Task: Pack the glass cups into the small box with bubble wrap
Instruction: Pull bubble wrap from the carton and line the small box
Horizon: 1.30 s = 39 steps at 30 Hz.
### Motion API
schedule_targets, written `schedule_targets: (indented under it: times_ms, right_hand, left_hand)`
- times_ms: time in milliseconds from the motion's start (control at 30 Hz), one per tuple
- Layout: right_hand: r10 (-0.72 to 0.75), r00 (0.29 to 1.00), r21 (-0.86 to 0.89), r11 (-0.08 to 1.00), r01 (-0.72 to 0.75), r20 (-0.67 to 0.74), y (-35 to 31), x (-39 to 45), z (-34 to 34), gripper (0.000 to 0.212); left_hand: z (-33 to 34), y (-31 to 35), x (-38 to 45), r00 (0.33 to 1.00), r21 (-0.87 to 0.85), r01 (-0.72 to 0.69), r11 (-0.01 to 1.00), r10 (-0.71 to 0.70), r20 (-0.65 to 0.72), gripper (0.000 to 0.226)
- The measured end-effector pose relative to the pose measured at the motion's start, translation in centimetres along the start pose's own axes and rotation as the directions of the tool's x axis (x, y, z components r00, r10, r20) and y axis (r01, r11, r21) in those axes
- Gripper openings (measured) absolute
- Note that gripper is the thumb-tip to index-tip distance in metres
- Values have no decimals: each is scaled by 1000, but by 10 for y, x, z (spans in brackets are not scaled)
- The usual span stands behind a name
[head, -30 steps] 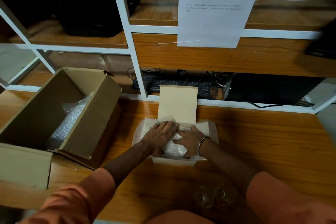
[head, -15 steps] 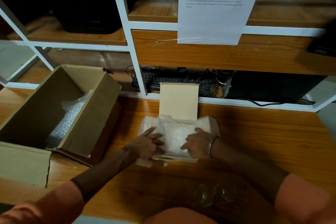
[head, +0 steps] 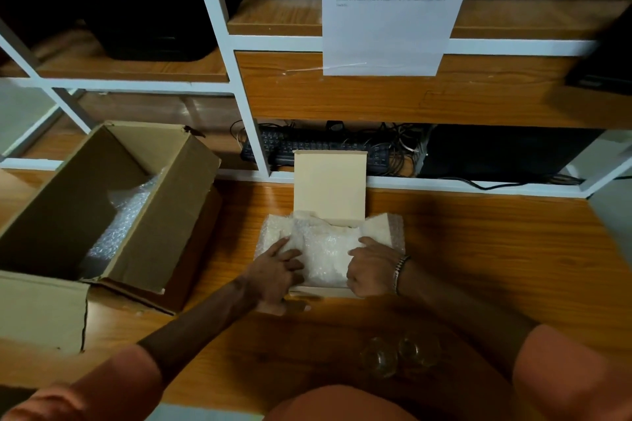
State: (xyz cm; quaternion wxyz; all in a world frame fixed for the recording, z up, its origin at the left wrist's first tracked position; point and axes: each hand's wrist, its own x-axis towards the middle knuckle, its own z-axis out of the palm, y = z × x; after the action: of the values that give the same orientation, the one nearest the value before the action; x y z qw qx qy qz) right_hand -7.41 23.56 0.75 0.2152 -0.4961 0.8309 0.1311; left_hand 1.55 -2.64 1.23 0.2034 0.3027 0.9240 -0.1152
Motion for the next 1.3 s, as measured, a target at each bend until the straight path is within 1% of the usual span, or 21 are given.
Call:
schedule_targets:
  times_ms: [133,267,367,467,567,600,667,700,767,833,900,1000,1067,1133,1200,1233,1300]
  right_hand:
    - [59,996,64,996,-63,67,-1,-3,1,58]
    - [81,989,90,992,-92,123,1,-3,-6,54]
    - [74,982,60,994,-86,176,2,-3,-13,54]
    - [80,972,-22,997,-77,220,3,0,-24,53]
    - [55,981,-39,998,-49,187,4,2,-31,48]
    - [46,986,-30,999,-41,161,5,3,-32,45]
    - [31,992,9,999,-33,123,6,6,-34,43]
    - [19,995,24,999,-21,103,6,7,-37,43]
    - [5,998,52,999,-8,61,3,12,-50,43]
    - [3,1000,103,995,-4,16,-3,20,-75,43]
    - [-12,999,139,990,17,-39,-13,29,-105,41]
    - [-54,988,192,978,82,-147,-39,42,-160,36]
    - [-93,970,211,967,142,-226,-59,51,-197,32]
    - [-120,944,231,953,196,-308,-84,64,-230,30]
    - [-109,915,253,942,219,-387,-111,79,-256,28]
    - [-107,896,263,935,239,-431,-125,87,-268,27]
    - [-97,866,290,919,267,-491,-155,103,-286,22]
  left_hand:
    - [4,2,3,999,-33,30,999,-31,-14,101]
    - [5,6,1,998,-39,68,997,-68,13,103]
    - [2,13,3,993,-53,117,992,-115,33,107]
    - [-5,21,4,980,-78,192,978,-187,71,108]
    - [-11,29,2,965,-149,256,955,-245,88,99]
    - [-12,31,0,961,-182,276,944,-269,62,97]
    - [-12,33,-9,946,-253,295,921,-318,-54,91]
    - [-13,33,-17,932,-300,294,907,-342,-118,87]
    - [-17,30,-38,894,-426,284,859,-397,-205,78]
    - [-24,19,-64,845,-506,276,817,-457,-277,62]
    - [-37,3,-95,774,-503,286,816,-506,-380,50]
    - [-58,-26,-153,639,-533,341,775,-607,-473,50]
    - [-61,-45,-190,532,-522,440,730,-681,-503,55]
    - [-49,-64,-226,417,-517,584,626,-777,-471,55]
    - [-28,-77,-257,287,-574,675,463,-882,-374,53]
    - [-13,-83,-272,234,-617,686,386,-920,-315,55]
    - [14,-90,-294,160,-681,679,273,-961,-225,67]
